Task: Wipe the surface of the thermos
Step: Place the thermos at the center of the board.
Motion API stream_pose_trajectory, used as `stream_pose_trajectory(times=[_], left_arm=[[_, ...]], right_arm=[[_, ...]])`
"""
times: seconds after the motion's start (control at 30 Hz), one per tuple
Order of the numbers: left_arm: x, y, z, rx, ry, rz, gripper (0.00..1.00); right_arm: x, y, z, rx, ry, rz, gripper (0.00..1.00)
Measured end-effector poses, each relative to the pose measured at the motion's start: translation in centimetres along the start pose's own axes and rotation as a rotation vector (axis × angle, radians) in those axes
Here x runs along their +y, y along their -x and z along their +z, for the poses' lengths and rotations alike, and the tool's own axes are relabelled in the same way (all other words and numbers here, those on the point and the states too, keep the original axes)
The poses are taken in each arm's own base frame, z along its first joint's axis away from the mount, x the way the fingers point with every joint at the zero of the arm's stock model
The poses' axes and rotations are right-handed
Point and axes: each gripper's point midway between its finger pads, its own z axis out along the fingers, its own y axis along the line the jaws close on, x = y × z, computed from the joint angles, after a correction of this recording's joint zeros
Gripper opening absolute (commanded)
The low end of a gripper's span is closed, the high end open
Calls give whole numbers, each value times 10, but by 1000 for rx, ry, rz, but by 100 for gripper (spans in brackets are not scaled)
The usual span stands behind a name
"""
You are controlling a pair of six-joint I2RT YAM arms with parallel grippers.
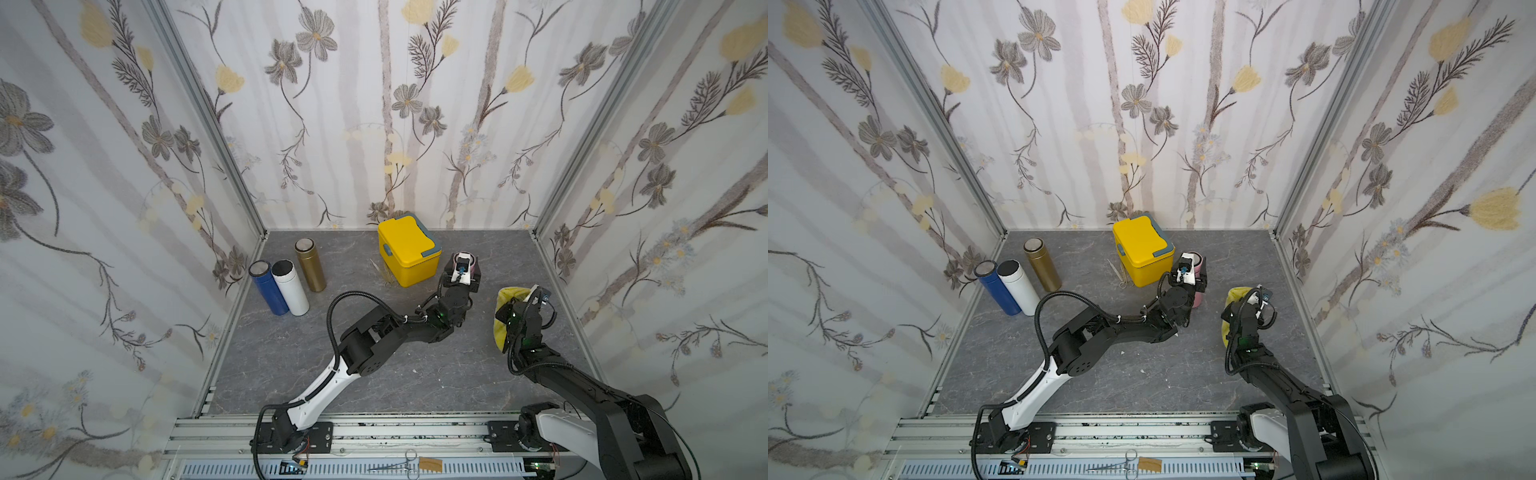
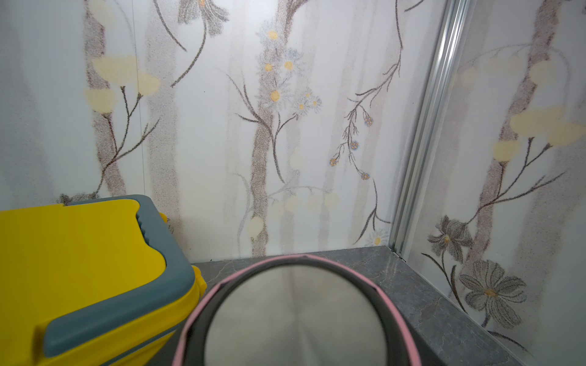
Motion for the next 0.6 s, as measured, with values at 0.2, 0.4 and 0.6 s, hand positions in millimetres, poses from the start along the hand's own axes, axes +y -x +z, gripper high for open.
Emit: stream_pose_trajectory(times=[0.2, 0.4, 0.6], left_arm=[[-9, -2, 5, 32, -41, 2, 81], [-25, -15, 4, 127, -118, 36, 100], [-36, 23, 3, 126, -177, 1, 100]], right_arm=[[0, -1, 0, 4, 4, 1, 0], [1, -3, 1, 13, 10, -1, 0], [2, -4, 1, 18, 16, -2, 0]])
